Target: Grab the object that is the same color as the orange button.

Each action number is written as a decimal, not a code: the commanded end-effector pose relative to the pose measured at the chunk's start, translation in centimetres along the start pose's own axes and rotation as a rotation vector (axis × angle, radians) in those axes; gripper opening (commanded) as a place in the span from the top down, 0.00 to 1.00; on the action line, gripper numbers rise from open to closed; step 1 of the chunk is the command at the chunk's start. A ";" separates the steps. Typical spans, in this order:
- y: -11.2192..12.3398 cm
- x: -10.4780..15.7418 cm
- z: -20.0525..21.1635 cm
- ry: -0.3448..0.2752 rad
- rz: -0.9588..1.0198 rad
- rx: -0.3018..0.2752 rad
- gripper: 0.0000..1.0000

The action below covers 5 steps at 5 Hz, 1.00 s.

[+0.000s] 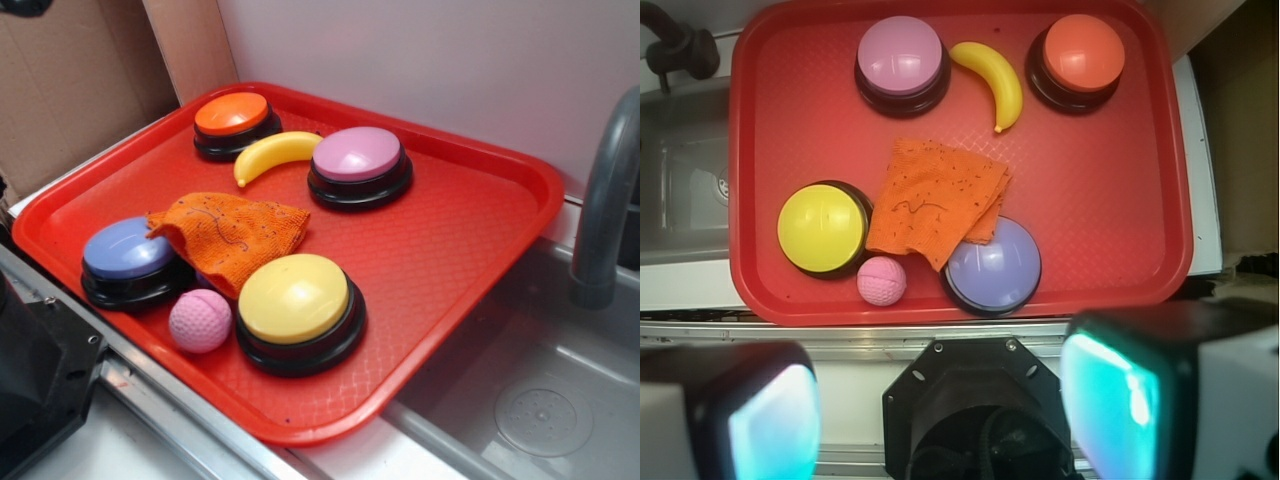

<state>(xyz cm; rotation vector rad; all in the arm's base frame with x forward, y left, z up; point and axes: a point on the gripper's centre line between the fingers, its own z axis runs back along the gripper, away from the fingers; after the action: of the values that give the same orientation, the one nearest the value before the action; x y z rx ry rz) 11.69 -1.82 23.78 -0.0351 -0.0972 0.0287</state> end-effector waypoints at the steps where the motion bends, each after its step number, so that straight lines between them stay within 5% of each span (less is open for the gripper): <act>1: 0.0 0.0 0.0 0.000 0.000 0.000 0.00; 3: 2.9 3.2 -5.7 0.101 0.346 -0.068 0.00; 5: 5.7 5.9 -16.1 0.228 0.544 0.049 0.00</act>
<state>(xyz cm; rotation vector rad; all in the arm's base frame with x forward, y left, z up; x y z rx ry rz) 19.10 2.96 7.42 -0.0124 0.1779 0.5757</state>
